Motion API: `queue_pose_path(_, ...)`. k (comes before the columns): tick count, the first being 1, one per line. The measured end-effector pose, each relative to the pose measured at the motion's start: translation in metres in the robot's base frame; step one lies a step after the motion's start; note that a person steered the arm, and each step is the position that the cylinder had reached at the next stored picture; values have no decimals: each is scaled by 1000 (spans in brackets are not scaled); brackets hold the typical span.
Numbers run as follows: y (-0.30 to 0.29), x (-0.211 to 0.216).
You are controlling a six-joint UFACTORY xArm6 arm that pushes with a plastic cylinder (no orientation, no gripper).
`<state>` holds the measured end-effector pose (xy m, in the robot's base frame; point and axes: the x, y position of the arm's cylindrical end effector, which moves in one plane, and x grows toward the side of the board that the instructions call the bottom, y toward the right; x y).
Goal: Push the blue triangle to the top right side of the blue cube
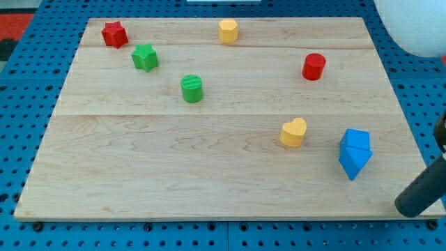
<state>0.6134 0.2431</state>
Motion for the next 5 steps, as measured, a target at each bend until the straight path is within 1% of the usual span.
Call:
queue_pose_path(1,0,-21)
queue_pose_path(2,-15,-47)
queue_pose_path(3,-97,-57)
queue_pose_path(4,-142,-77)
queue_pose_path(5,-117,-62)
